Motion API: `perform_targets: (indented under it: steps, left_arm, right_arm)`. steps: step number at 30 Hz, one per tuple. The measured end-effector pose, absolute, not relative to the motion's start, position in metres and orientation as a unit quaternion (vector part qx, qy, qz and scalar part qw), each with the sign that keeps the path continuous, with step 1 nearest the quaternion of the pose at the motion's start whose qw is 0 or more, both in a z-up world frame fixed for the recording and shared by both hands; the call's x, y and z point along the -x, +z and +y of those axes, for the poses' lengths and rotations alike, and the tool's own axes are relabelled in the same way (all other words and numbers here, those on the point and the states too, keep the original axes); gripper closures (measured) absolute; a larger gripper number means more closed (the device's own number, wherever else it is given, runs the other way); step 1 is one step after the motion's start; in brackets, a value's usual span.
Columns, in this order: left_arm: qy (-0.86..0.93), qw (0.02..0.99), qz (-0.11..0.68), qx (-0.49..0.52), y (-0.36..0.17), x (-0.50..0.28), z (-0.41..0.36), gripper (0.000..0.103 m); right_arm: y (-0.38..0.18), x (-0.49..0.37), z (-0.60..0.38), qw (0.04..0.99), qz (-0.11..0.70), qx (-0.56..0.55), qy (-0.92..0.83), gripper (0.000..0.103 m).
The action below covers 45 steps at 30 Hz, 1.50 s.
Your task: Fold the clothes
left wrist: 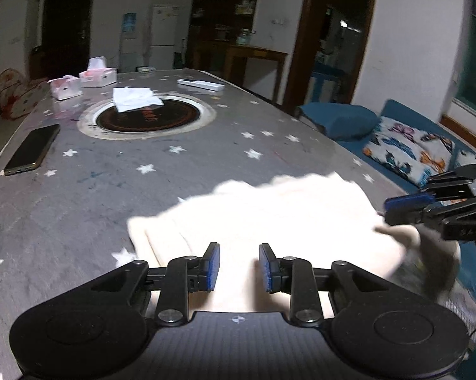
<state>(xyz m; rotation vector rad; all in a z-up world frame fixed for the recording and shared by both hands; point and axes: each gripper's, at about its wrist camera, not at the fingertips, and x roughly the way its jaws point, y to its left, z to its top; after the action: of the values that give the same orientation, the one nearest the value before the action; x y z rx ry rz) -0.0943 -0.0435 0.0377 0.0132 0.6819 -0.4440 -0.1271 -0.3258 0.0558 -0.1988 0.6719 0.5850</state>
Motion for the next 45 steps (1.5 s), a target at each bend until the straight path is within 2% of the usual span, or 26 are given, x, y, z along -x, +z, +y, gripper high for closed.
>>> perform_targets:
  steps: [4,9,13,17,21,28,32,38,45]
  left_arm:
    - [-0.204,0.917,0.344,-0.005,0.027,0.105,-0.038,0.073]
    - [-0.191,0.923,0.334,0.010,0.034,0.116,-0.029,0.069]
    - [-0.172,0.925,0.339,0.026,0.030,0.118,-0.021,0.067]
    - [-0.162,0.924,0.343,0.041,0.027,0.122,-0.013,0.065]
    - [-0.153,0.930,0.331,0.044,0.034,0.124,-0.010,0.065]
    - [-0.161,0.928,0.335,0.034,0.029,0.119,-0.021,0.065]
    - [-0.159,0.926,0.342,0.034,0.027,0.117,-0.020,0.061]
    - [-0.148,0.932,0.329,0.025,0.036,0.111,-0.017,0.061]
    - [-0.133,0.932,0.337,0.022,0.039,0.095,-0.014,0.061]
  right_arm:
    - [0.037,0.137,-0.325,0.896,0.338,0.105,0.270,0.089]
    - [0.050,0.139,-0.330,0.904,0.324,0.100,0.260,0.088]
    - [0.050,0.134,-0.325,0.907,0.314,0.085,0.267,0.084]
    - [0.034,0.125,-0.320,0.899,0.338,0.077,0.268,0.083]
    - [0.043,0.119,-0.321,0.904,0.324,0.074,0.269,0.079]
    - [0.040,0.088,-0.332,0.918,0.326,0.049,0.218,0.079]
    - [0.030,0.072,-0.339,0.918,0.342,0.033,0.197,0.080]
    - [0.042,0.066,-0.329,0.921,0.321,0.039,0.216,0.080]
    - [0.030,0.046,-0.315,0.911,0.346,0.045,0.219,0.080]
